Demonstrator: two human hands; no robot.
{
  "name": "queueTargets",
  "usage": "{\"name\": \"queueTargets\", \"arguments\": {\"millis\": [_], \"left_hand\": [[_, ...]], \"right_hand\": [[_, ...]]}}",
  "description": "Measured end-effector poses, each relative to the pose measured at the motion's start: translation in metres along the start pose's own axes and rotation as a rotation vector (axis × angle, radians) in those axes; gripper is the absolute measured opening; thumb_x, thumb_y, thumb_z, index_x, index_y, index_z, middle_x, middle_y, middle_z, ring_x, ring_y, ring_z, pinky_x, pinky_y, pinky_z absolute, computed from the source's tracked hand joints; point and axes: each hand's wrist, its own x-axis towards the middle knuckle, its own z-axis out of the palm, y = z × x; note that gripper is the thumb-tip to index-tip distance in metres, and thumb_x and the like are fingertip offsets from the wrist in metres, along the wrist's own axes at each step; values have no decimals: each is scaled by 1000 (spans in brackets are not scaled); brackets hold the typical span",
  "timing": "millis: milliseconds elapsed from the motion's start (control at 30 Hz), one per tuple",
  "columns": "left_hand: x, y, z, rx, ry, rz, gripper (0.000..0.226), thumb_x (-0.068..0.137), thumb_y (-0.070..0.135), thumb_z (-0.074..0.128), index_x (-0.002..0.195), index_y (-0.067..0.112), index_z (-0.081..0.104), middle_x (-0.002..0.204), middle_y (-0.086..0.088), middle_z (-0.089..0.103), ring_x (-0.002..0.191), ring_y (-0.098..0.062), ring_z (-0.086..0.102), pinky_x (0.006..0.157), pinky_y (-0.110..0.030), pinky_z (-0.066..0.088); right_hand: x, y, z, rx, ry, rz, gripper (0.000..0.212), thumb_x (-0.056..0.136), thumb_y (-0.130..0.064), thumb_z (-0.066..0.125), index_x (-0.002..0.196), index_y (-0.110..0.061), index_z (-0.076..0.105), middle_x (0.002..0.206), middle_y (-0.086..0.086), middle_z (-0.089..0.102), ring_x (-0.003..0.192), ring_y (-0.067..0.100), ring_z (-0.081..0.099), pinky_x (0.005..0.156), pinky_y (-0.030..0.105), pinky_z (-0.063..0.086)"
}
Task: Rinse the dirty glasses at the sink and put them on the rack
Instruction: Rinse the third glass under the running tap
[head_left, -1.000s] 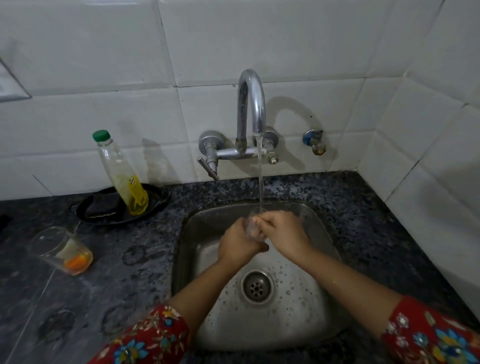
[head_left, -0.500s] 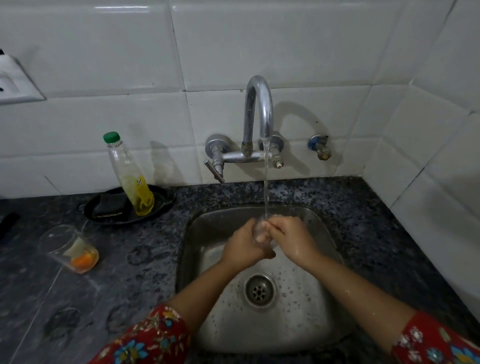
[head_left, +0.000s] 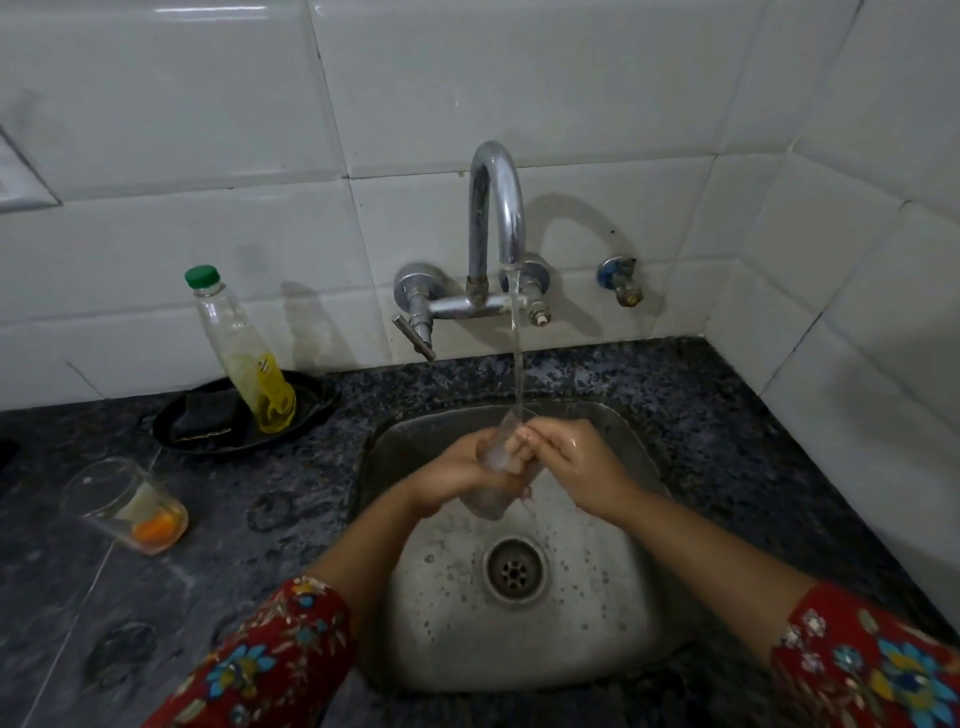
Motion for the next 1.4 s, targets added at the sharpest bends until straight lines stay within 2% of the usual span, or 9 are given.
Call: {"name": "queueTargets", "arguments": {"millis": [200,400,567,767,867,1033,1167,1300,1400], "left_hand": [[7,-6,31,414,499,-108,50,59,24,80,103,20,57,93,3,68,85,-16,65,70,-31,53],[0,6,0,26,70,0,35,76,2,73,108,5,62,96,-9,70,88,-18,69,80,-30,55],[8,-9,27,452,428,-34,73,56,34,84,119,22,48,104,5,67,92,-12,65,82,-34,55],[-4,0,6,116,60,11,42,73,2,75,111,-3,57,100,-9,66,95,-17,65,87,-33,54],[-7,-5,28,224,162,20,67,69,23,80,126,14,47,114,0,64,105,-14,64,92,-37,53],[-21,-20,34,363,211,-56,61,75,31,79,124,18,44,111,4,60,98,-10,60,76,-20,51],[-24,-44,33,-184,292,-318,29,89,34,62,112,17,57,99,-3,63,84,-13,61,71,-26,51],[-8,-54,41,-980,387,-571,49,90,49,53,93,2,67,80,-18,67,73,-26,63,65,-33,57],[12,-44,52,-1298,472,-499,55,93,51,46,89,-1,63,70,-20,68,63,-28,66,51,-32,58]], "right_hand": [[26,-16,8,-314,-42,219,35,100,-29,42,70,-19,58,77,5,68,70,17,61,65,27,42],[18,-10,1,-84,-65,36,32,98,-30,43,80,-15,65,75,1,69,71,16,66,69,34,53],[32,-19,8,-304,-78,293,35,100,-30,38,83,-9,62,77,5,65,68,17,62,62,27,48],[16,-14,12,-186,-138,142,31,99,-26,43,85,-8,65,77,5,65,70,17,63,69,35,52],[17,-16,21,-163,149,259,47,99,-33,42,57,-19,57,55,-1,59,56,16,59,61,32,49],[16,-9,22,-46,0,591,46,102,-27,34,63,-19,59,63,-1,56,63,17,54,68,31,42],[10,-9,16,422,-30,876,25,96,-10,42,84,-9,64,69,2,57,58,11,48,62,22,40],[9,-13,19,380,-116,904,25,95,-12,48,113,-5,64,103,10,70,92,19,63,93,32,44],[18,-16,23,284,-26,824,23,93,-6,51,112,-4,64,119,15,65,98,20,59,81,26,47]]}}
